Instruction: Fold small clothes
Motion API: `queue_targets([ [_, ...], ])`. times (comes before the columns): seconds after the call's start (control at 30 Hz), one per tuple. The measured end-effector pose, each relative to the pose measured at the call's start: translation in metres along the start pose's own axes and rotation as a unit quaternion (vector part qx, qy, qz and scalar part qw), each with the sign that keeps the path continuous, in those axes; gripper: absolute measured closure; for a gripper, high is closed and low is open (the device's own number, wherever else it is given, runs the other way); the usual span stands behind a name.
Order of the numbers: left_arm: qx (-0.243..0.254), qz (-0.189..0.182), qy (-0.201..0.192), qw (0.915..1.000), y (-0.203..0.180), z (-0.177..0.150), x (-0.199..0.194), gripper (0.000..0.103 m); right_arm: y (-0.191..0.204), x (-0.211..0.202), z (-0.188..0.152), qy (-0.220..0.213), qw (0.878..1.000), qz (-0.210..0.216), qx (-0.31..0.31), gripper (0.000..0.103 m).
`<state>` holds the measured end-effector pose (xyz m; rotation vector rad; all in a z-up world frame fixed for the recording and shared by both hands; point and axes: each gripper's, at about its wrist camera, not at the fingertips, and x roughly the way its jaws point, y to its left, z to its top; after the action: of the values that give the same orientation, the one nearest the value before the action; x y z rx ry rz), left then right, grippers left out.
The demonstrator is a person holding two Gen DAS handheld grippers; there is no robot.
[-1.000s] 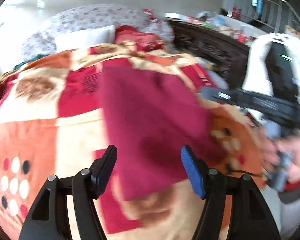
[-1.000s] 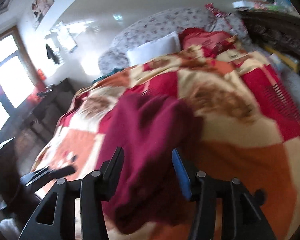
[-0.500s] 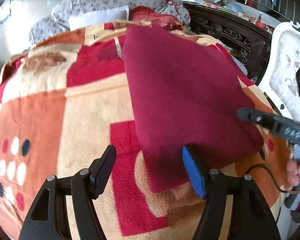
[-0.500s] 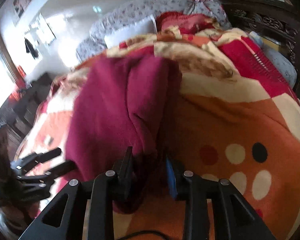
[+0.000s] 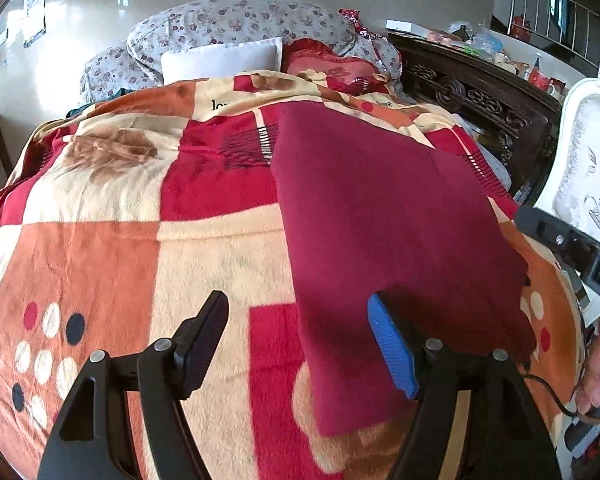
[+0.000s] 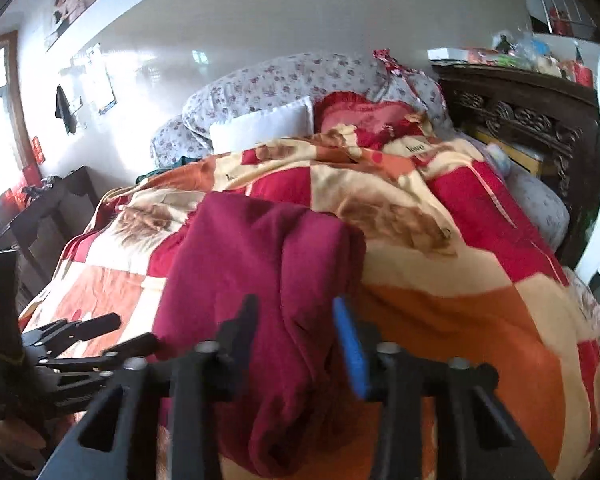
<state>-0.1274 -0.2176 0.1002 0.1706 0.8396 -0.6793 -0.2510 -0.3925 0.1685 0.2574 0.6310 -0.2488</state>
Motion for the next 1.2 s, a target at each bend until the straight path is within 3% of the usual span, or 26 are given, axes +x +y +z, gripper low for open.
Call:
queue_targets([
  [0.13,-0.011,-0.006,-0.001,0.9999,0.000,0.007,0.009,0.028,-0.002,0.023,0.000,0.027,0.999,-0.018,-0.010,0.069],
  [0.27,-0.018,-0.011,-0.003,0.9998,0.003,0.011,0.017,0.023,-0.027,0.055,-0.007,0.068,0.997,-0.009,0.028,0.066],
  [0.33,-0.021,-0.018,-0.002,0.9996,0.004,0.012,0.020,0.020,-0.036,0.058,-0.011,0.064,0.997,-0.009,0.045,0.040],
  [0.37,-0.024,-0.023,-0.002,0.9994,0.006,0.012,0.022,0.019,-0.041,0.056,-0.013,0.058,0.997,-0.007,0.055,0.034],
  [0.6,-0.068,-0.087,0.003,0.9939,0.020,0.012,0.044,0.010,-0.068,0.077,-0.026,0.072,0.987,0.079,0.118,0.013],
  [0.73,-0.087,-0.128,0.016,0.9878,0.020,0.009,0.059,0.008,-0.071,0.098,-0.037,0.093,0.969,0.159,0.164,0.014],
  [0.8,-0.101,-0.153,0.031,0.9826,0.020,0.006,0.067,0.008,-0.071,0.101,-0.041,0.091,0.964,0.171,0.184,0.021],
  [0.83,-0.105,-0.165,0.036,0.9800,0.020,0.006,0.069,0.009,-0.068,0.099,-0.041,0.086,0.965,0.171,0.180,0.030],
  [0.9,-0.097,-0.196,0.040,0.9750,0.016,0.006,0.068,0.038,-0.061,0.088,-0.037,0.076,0.969,0.168,0.167,0.047],
  [1.03,-0.075,-0.198,0.029,0.9768,0.015,0.007,0.043,0.051,-0.043,0.055,-0.029,0.065,0.969,0.177,0.158,0.055],
  [1.2,-0.065,-0.196,0.017,0.9783,0.027,-0.008,-0.010,0.052,0.004,0.020,-0.039,0.084,0.966,0.206,0.129,0.055],
])
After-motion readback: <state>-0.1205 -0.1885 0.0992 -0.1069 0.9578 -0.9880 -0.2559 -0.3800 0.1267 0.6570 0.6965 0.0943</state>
